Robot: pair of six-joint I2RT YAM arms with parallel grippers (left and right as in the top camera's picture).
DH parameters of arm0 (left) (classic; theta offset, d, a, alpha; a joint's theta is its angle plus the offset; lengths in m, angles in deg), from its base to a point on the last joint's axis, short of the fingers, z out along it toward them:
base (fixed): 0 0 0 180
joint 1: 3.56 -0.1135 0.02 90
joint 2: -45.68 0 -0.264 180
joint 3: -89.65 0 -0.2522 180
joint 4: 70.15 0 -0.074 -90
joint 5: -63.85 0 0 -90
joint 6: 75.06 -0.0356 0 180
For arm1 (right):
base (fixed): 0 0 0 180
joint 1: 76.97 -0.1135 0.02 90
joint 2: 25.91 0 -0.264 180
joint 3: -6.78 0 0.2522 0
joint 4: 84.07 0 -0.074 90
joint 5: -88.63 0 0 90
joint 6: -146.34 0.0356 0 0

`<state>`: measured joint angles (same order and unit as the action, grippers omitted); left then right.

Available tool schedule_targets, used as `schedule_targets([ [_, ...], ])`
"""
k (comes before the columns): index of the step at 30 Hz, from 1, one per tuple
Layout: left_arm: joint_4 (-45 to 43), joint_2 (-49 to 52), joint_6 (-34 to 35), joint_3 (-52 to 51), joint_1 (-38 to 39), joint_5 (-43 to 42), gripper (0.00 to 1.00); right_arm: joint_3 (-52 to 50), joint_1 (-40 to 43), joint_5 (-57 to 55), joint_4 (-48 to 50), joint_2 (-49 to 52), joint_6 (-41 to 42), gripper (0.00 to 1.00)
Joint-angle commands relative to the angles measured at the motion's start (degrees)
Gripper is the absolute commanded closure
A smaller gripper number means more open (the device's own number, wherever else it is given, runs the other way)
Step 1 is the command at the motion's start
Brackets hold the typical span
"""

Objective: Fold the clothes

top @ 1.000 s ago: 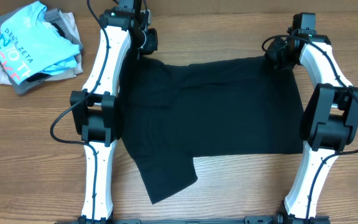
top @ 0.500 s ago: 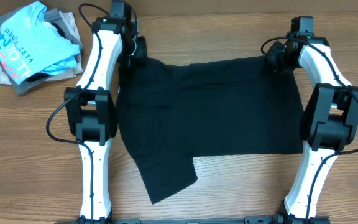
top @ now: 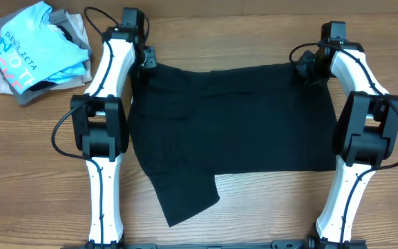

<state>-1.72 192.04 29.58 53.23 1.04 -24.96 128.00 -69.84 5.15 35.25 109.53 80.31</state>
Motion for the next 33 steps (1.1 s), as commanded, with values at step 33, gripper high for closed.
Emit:
schedule_targets([
  [33, 23.0, 0.5, -1.9, 15.9, 4.9, -14.7, 0.96, -0.4, 4.8, -4.3, -2.1, 1.2, -1.9, 0.96],
])
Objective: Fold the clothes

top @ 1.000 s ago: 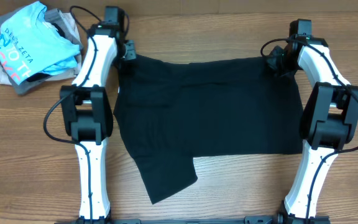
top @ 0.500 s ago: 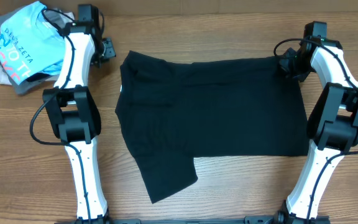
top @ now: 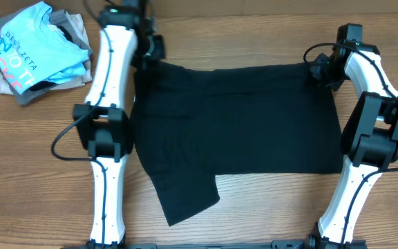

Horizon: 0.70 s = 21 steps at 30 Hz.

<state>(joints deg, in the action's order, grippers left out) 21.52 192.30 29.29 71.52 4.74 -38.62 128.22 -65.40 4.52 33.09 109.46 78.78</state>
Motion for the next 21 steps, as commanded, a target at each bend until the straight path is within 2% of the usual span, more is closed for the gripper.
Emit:
schedule_targets([
  [1, -1.0, 0.3, -2.0, -3.6, 1.8, -0.8, 0.96, -0.6, 0.3, -3.7, 0.1, 1.2, -0.3, 0.96],
  [9, -8.1, 0.3, -1.9, -14.0, 2.7, 0.0, 0.96, -0.6, 0.3, -3.3, 0.1, 1.2, -0.3, 0.96],
  [11, -9.4, 0.3, -1.9, -16.6, 2.1, 4.1, 0.96, -0.6, 0.3, -3.3, 0.1, 1.2, -0.4, 0.96],
  [15, -9.4, 0.3, -1.9, -19.0, 0.7, 8.6, 0.96, -0.6, 0.3, -3.3, 0.1, 1.2, -0.4, 0.96],
  [21, -9.6, 0.3, 0.7, -21.5, -2.6, 11.0, 0.96, -0.6, 0.3, -3.3, -0.6, 1.2, -0.3, 0.96],
])
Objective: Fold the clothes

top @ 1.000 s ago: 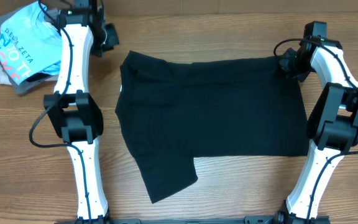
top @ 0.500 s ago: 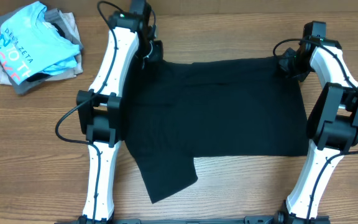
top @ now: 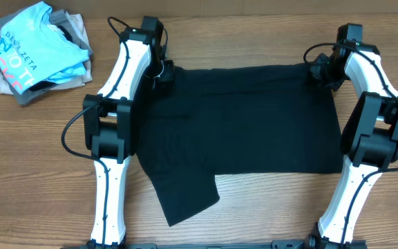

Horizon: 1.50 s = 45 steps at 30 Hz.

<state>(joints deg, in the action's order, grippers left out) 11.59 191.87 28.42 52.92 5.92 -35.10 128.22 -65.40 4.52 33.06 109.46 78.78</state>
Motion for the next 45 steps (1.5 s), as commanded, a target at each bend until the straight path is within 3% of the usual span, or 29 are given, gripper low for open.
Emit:
schedule_targets([
  [1, 0.3, 0.7, 2.0, -2.9, -4.3, 8.6, 0.96, -0.6, 0.3, -3.3, -0.9, 1.2, -0.3, 0.96],
  [11, 3.0, 0.2, 2.0, 0.6, -8.7, 11.3, 0.96, 6.8, 1.7, -4.6, -10.1, 0.8, 0.4, 0.96],
  [21, 10.6, 0.2, 2.0, 17.0, -6.1, 11.1, 0.96, 22.5, 0.6, -4.6, -19.6, 0.8, -0.5, 0.96],
  [24, 12.2, 0.2, 1.7, 21.2, -4.1, 8.7, 0.96, 25.5, -0.4, -0.2, -20.9, 0.8, -5.2, 0.87],
  [26, 11.9, 0.2, 1.4, 21.4, -3.1, 4.9, 0.96, 25.4, -1.0, 2.1, -20.7, 0.9, -6.4, 0.88],
  [28, 11.8, 0.7, 0.7, 21.3, -1.8, 2.1, 0.96, 24.6, -1.9, 2.1, -20.3, 1.2, -6.4, 0.96],
  [33, 11.8, 1.7, 0.7, 21.0, 0.5, 1.9, 0.95, 20.6, -3.3, 1.7, -17.9, 1.4, -6.6, 0.96],
  [37, 12.3, 2.1, 0.7, 21.0, 1.6, 1.9, 0.81, 16.1, -3.3, 1.7, -15.9, 1.4, -6.3, 0.96],
  [45, 12.6, 2.1, 0.9, 21.0, 1.7, 1.9, 0.76, 7.2, -3.4, 2.8, -8.2, 1.4, -5.9, 0.96],
])
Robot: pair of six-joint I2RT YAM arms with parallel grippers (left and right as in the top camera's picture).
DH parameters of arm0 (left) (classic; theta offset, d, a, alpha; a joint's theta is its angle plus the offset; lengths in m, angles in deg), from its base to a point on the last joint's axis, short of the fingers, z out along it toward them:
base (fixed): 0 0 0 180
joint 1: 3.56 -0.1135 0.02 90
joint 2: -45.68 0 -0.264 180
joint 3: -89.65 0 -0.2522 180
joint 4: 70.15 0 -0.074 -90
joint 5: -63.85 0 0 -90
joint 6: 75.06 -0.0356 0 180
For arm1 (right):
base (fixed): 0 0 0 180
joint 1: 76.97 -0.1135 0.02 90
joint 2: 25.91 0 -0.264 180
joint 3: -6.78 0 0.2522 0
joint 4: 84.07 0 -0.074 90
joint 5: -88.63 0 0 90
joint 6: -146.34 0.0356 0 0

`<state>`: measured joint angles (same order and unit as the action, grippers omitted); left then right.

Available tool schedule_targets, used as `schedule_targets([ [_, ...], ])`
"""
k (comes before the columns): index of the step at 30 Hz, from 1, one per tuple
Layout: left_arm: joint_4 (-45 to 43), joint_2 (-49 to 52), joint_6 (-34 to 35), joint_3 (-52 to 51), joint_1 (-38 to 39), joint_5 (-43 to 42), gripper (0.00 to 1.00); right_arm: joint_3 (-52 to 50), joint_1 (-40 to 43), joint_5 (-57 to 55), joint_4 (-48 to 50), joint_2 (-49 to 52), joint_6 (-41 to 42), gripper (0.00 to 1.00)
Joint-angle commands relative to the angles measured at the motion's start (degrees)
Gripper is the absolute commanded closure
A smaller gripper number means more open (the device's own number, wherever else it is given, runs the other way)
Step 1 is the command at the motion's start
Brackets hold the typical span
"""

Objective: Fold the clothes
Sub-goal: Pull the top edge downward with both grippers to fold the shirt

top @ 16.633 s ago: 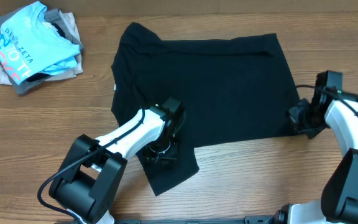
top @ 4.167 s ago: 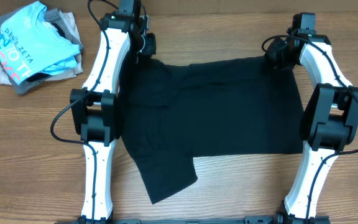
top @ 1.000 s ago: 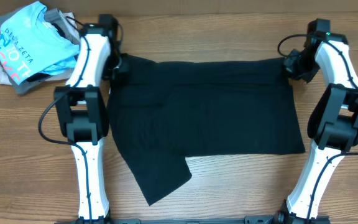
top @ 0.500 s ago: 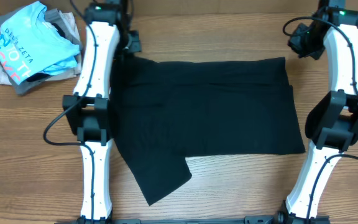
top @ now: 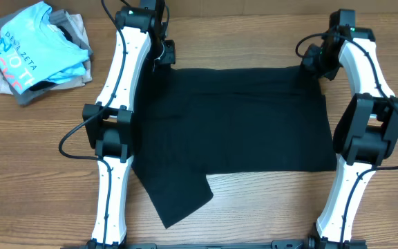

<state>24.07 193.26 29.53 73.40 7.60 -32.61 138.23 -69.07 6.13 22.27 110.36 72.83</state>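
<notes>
A black garment [top: 233,121] lies spread flat across the middle of the table in the overhead view. A sleeve-like flap [top: 178,197] sticks out at its near left corner. My left gripper [top: 163,57] sits at the garment's far left corner. My right gripper [top: 315,63] sits at the far right corner. The far edge runs straight and taut between them, so each appears shut on a corner. The wrists hide the fingers themselves.
A crumpled pile of clothes [top: 30,48] lies at the far left, with a light blue printed T-shirt on top of grey pieces. The wooden table [top: 268,207] shows in front of the garment. Both arm bases stand at the near edge.
Both grippers now sit a little farther back on the table. The garment's far edge has gone with them and is straighter. The near-left flap has shifted slightly left and back.
At first both grippers sat at the garment's far corners, with the cloth wrinkled at the left. Then the right gripper was farther right and the cloth wider. The left gripper was then farther inward, and now both hold the far edge taut and farther back.
</notes>
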Motion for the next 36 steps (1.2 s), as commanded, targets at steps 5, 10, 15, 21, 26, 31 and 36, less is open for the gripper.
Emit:
schedule_targets([
  [5, 0.2, 0.7, -0.2, 0.5, 0.0, -0.6, 0.64, -6.5, 0.3, 1.8, 8.5, 0.8, 1.7, 0.96],
  [10, 0.6, 0.7, -0.3, 0.5, 0.0, -0.6, 0.56, -6.7, 0.3, 1.8, 13.3, 2.4, 1.6, 0.96],
  [15, 0.8, 0.7, -0.3, 0.5, 0.0, -0.6, 0.48, -6.7, 0.5, 0.2, 15.7, 5.1, 2.3, 0.96],
  [21, 0.4, 0.7, -0.3, 0.5, 0.0, 1.0, 0.43, -6.7, 1.3, -3.0, 18.4, 6.2, 3.2, 0.96],
  [26, -1.3, 0.8, -0.3, 0.5, 0.0, 0.7, 0.38, -6.7, 1.4, -6.3, 21.4, 6.3, 3.3, 0.96],
  [31, -3.5, 0.9, -2.0, 0.5, 0.1, -3.3, 0.48, -6.7, 2.0, -9.2, 20.8, 6.6, 3.3, 0.96],
  [36, -3.8, 2.6, -2.6, 0.5, 0.1, -5.0, 0.67, -6.7, 3.1, -9.4, 19.7, 6.8, 3.2, 0.96],
])
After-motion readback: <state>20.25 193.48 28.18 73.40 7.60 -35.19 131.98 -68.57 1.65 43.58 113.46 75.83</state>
